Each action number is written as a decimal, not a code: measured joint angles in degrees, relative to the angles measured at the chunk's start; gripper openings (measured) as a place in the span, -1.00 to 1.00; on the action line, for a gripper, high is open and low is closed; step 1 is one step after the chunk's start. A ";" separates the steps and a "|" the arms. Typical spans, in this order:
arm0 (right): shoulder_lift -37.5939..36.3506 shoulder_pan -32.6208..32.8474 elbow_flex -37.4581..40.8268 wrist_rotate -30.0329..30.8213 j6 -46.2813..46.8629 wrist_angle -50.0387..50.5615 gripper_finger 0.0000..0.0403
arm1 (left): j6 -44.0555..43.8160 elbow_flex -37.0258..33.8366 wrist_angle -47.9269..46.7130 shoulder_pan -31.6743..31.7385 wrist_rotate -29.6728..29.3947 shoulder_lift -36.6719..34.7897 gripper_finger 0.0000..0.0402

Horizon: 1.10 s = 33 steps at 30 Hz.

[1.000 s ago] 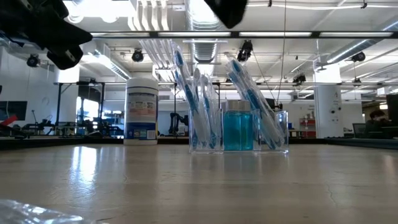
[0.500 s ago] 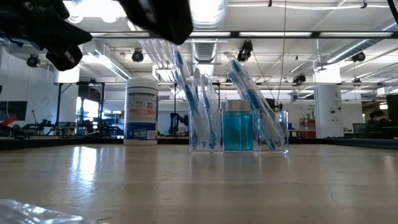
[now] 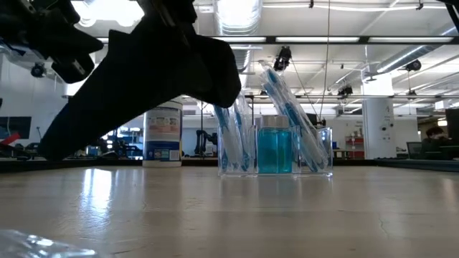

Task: Pick & Place toothbrushing station
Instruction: Put the orange toothbrush into the transparent organizer

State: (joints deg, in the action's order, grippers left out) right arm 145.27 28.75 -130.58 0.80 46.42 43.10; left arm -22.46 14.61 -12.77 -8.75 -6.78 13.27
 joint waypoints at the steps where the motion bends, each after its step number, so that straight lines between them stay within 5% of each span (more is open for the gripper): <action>1: 0.00 0.11 0.11 -0.19 -0.09 -0.05 0.23 | 0.01 0.00 -0.15 0.00 0.01 -0.01 -0.92; 20: -0.24 -0.06 9.03 0.83 -5.50 -6.59 0.32 | 2.37 0.00 -0.22 0.00 -0.16 -0.01 -0.93; 33: -0.45 -2.51 9.65 11.36 -9.90 2.82 0.11 | 5.43 0.00 -0.96 0.00 -0.18 -0.01 -0.93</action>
State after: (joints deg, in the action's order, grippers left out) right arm 144.82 26.24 -120.94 12.16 36.52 45.92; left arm -17.03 14.61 -13.74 -8.75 -6.96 13.26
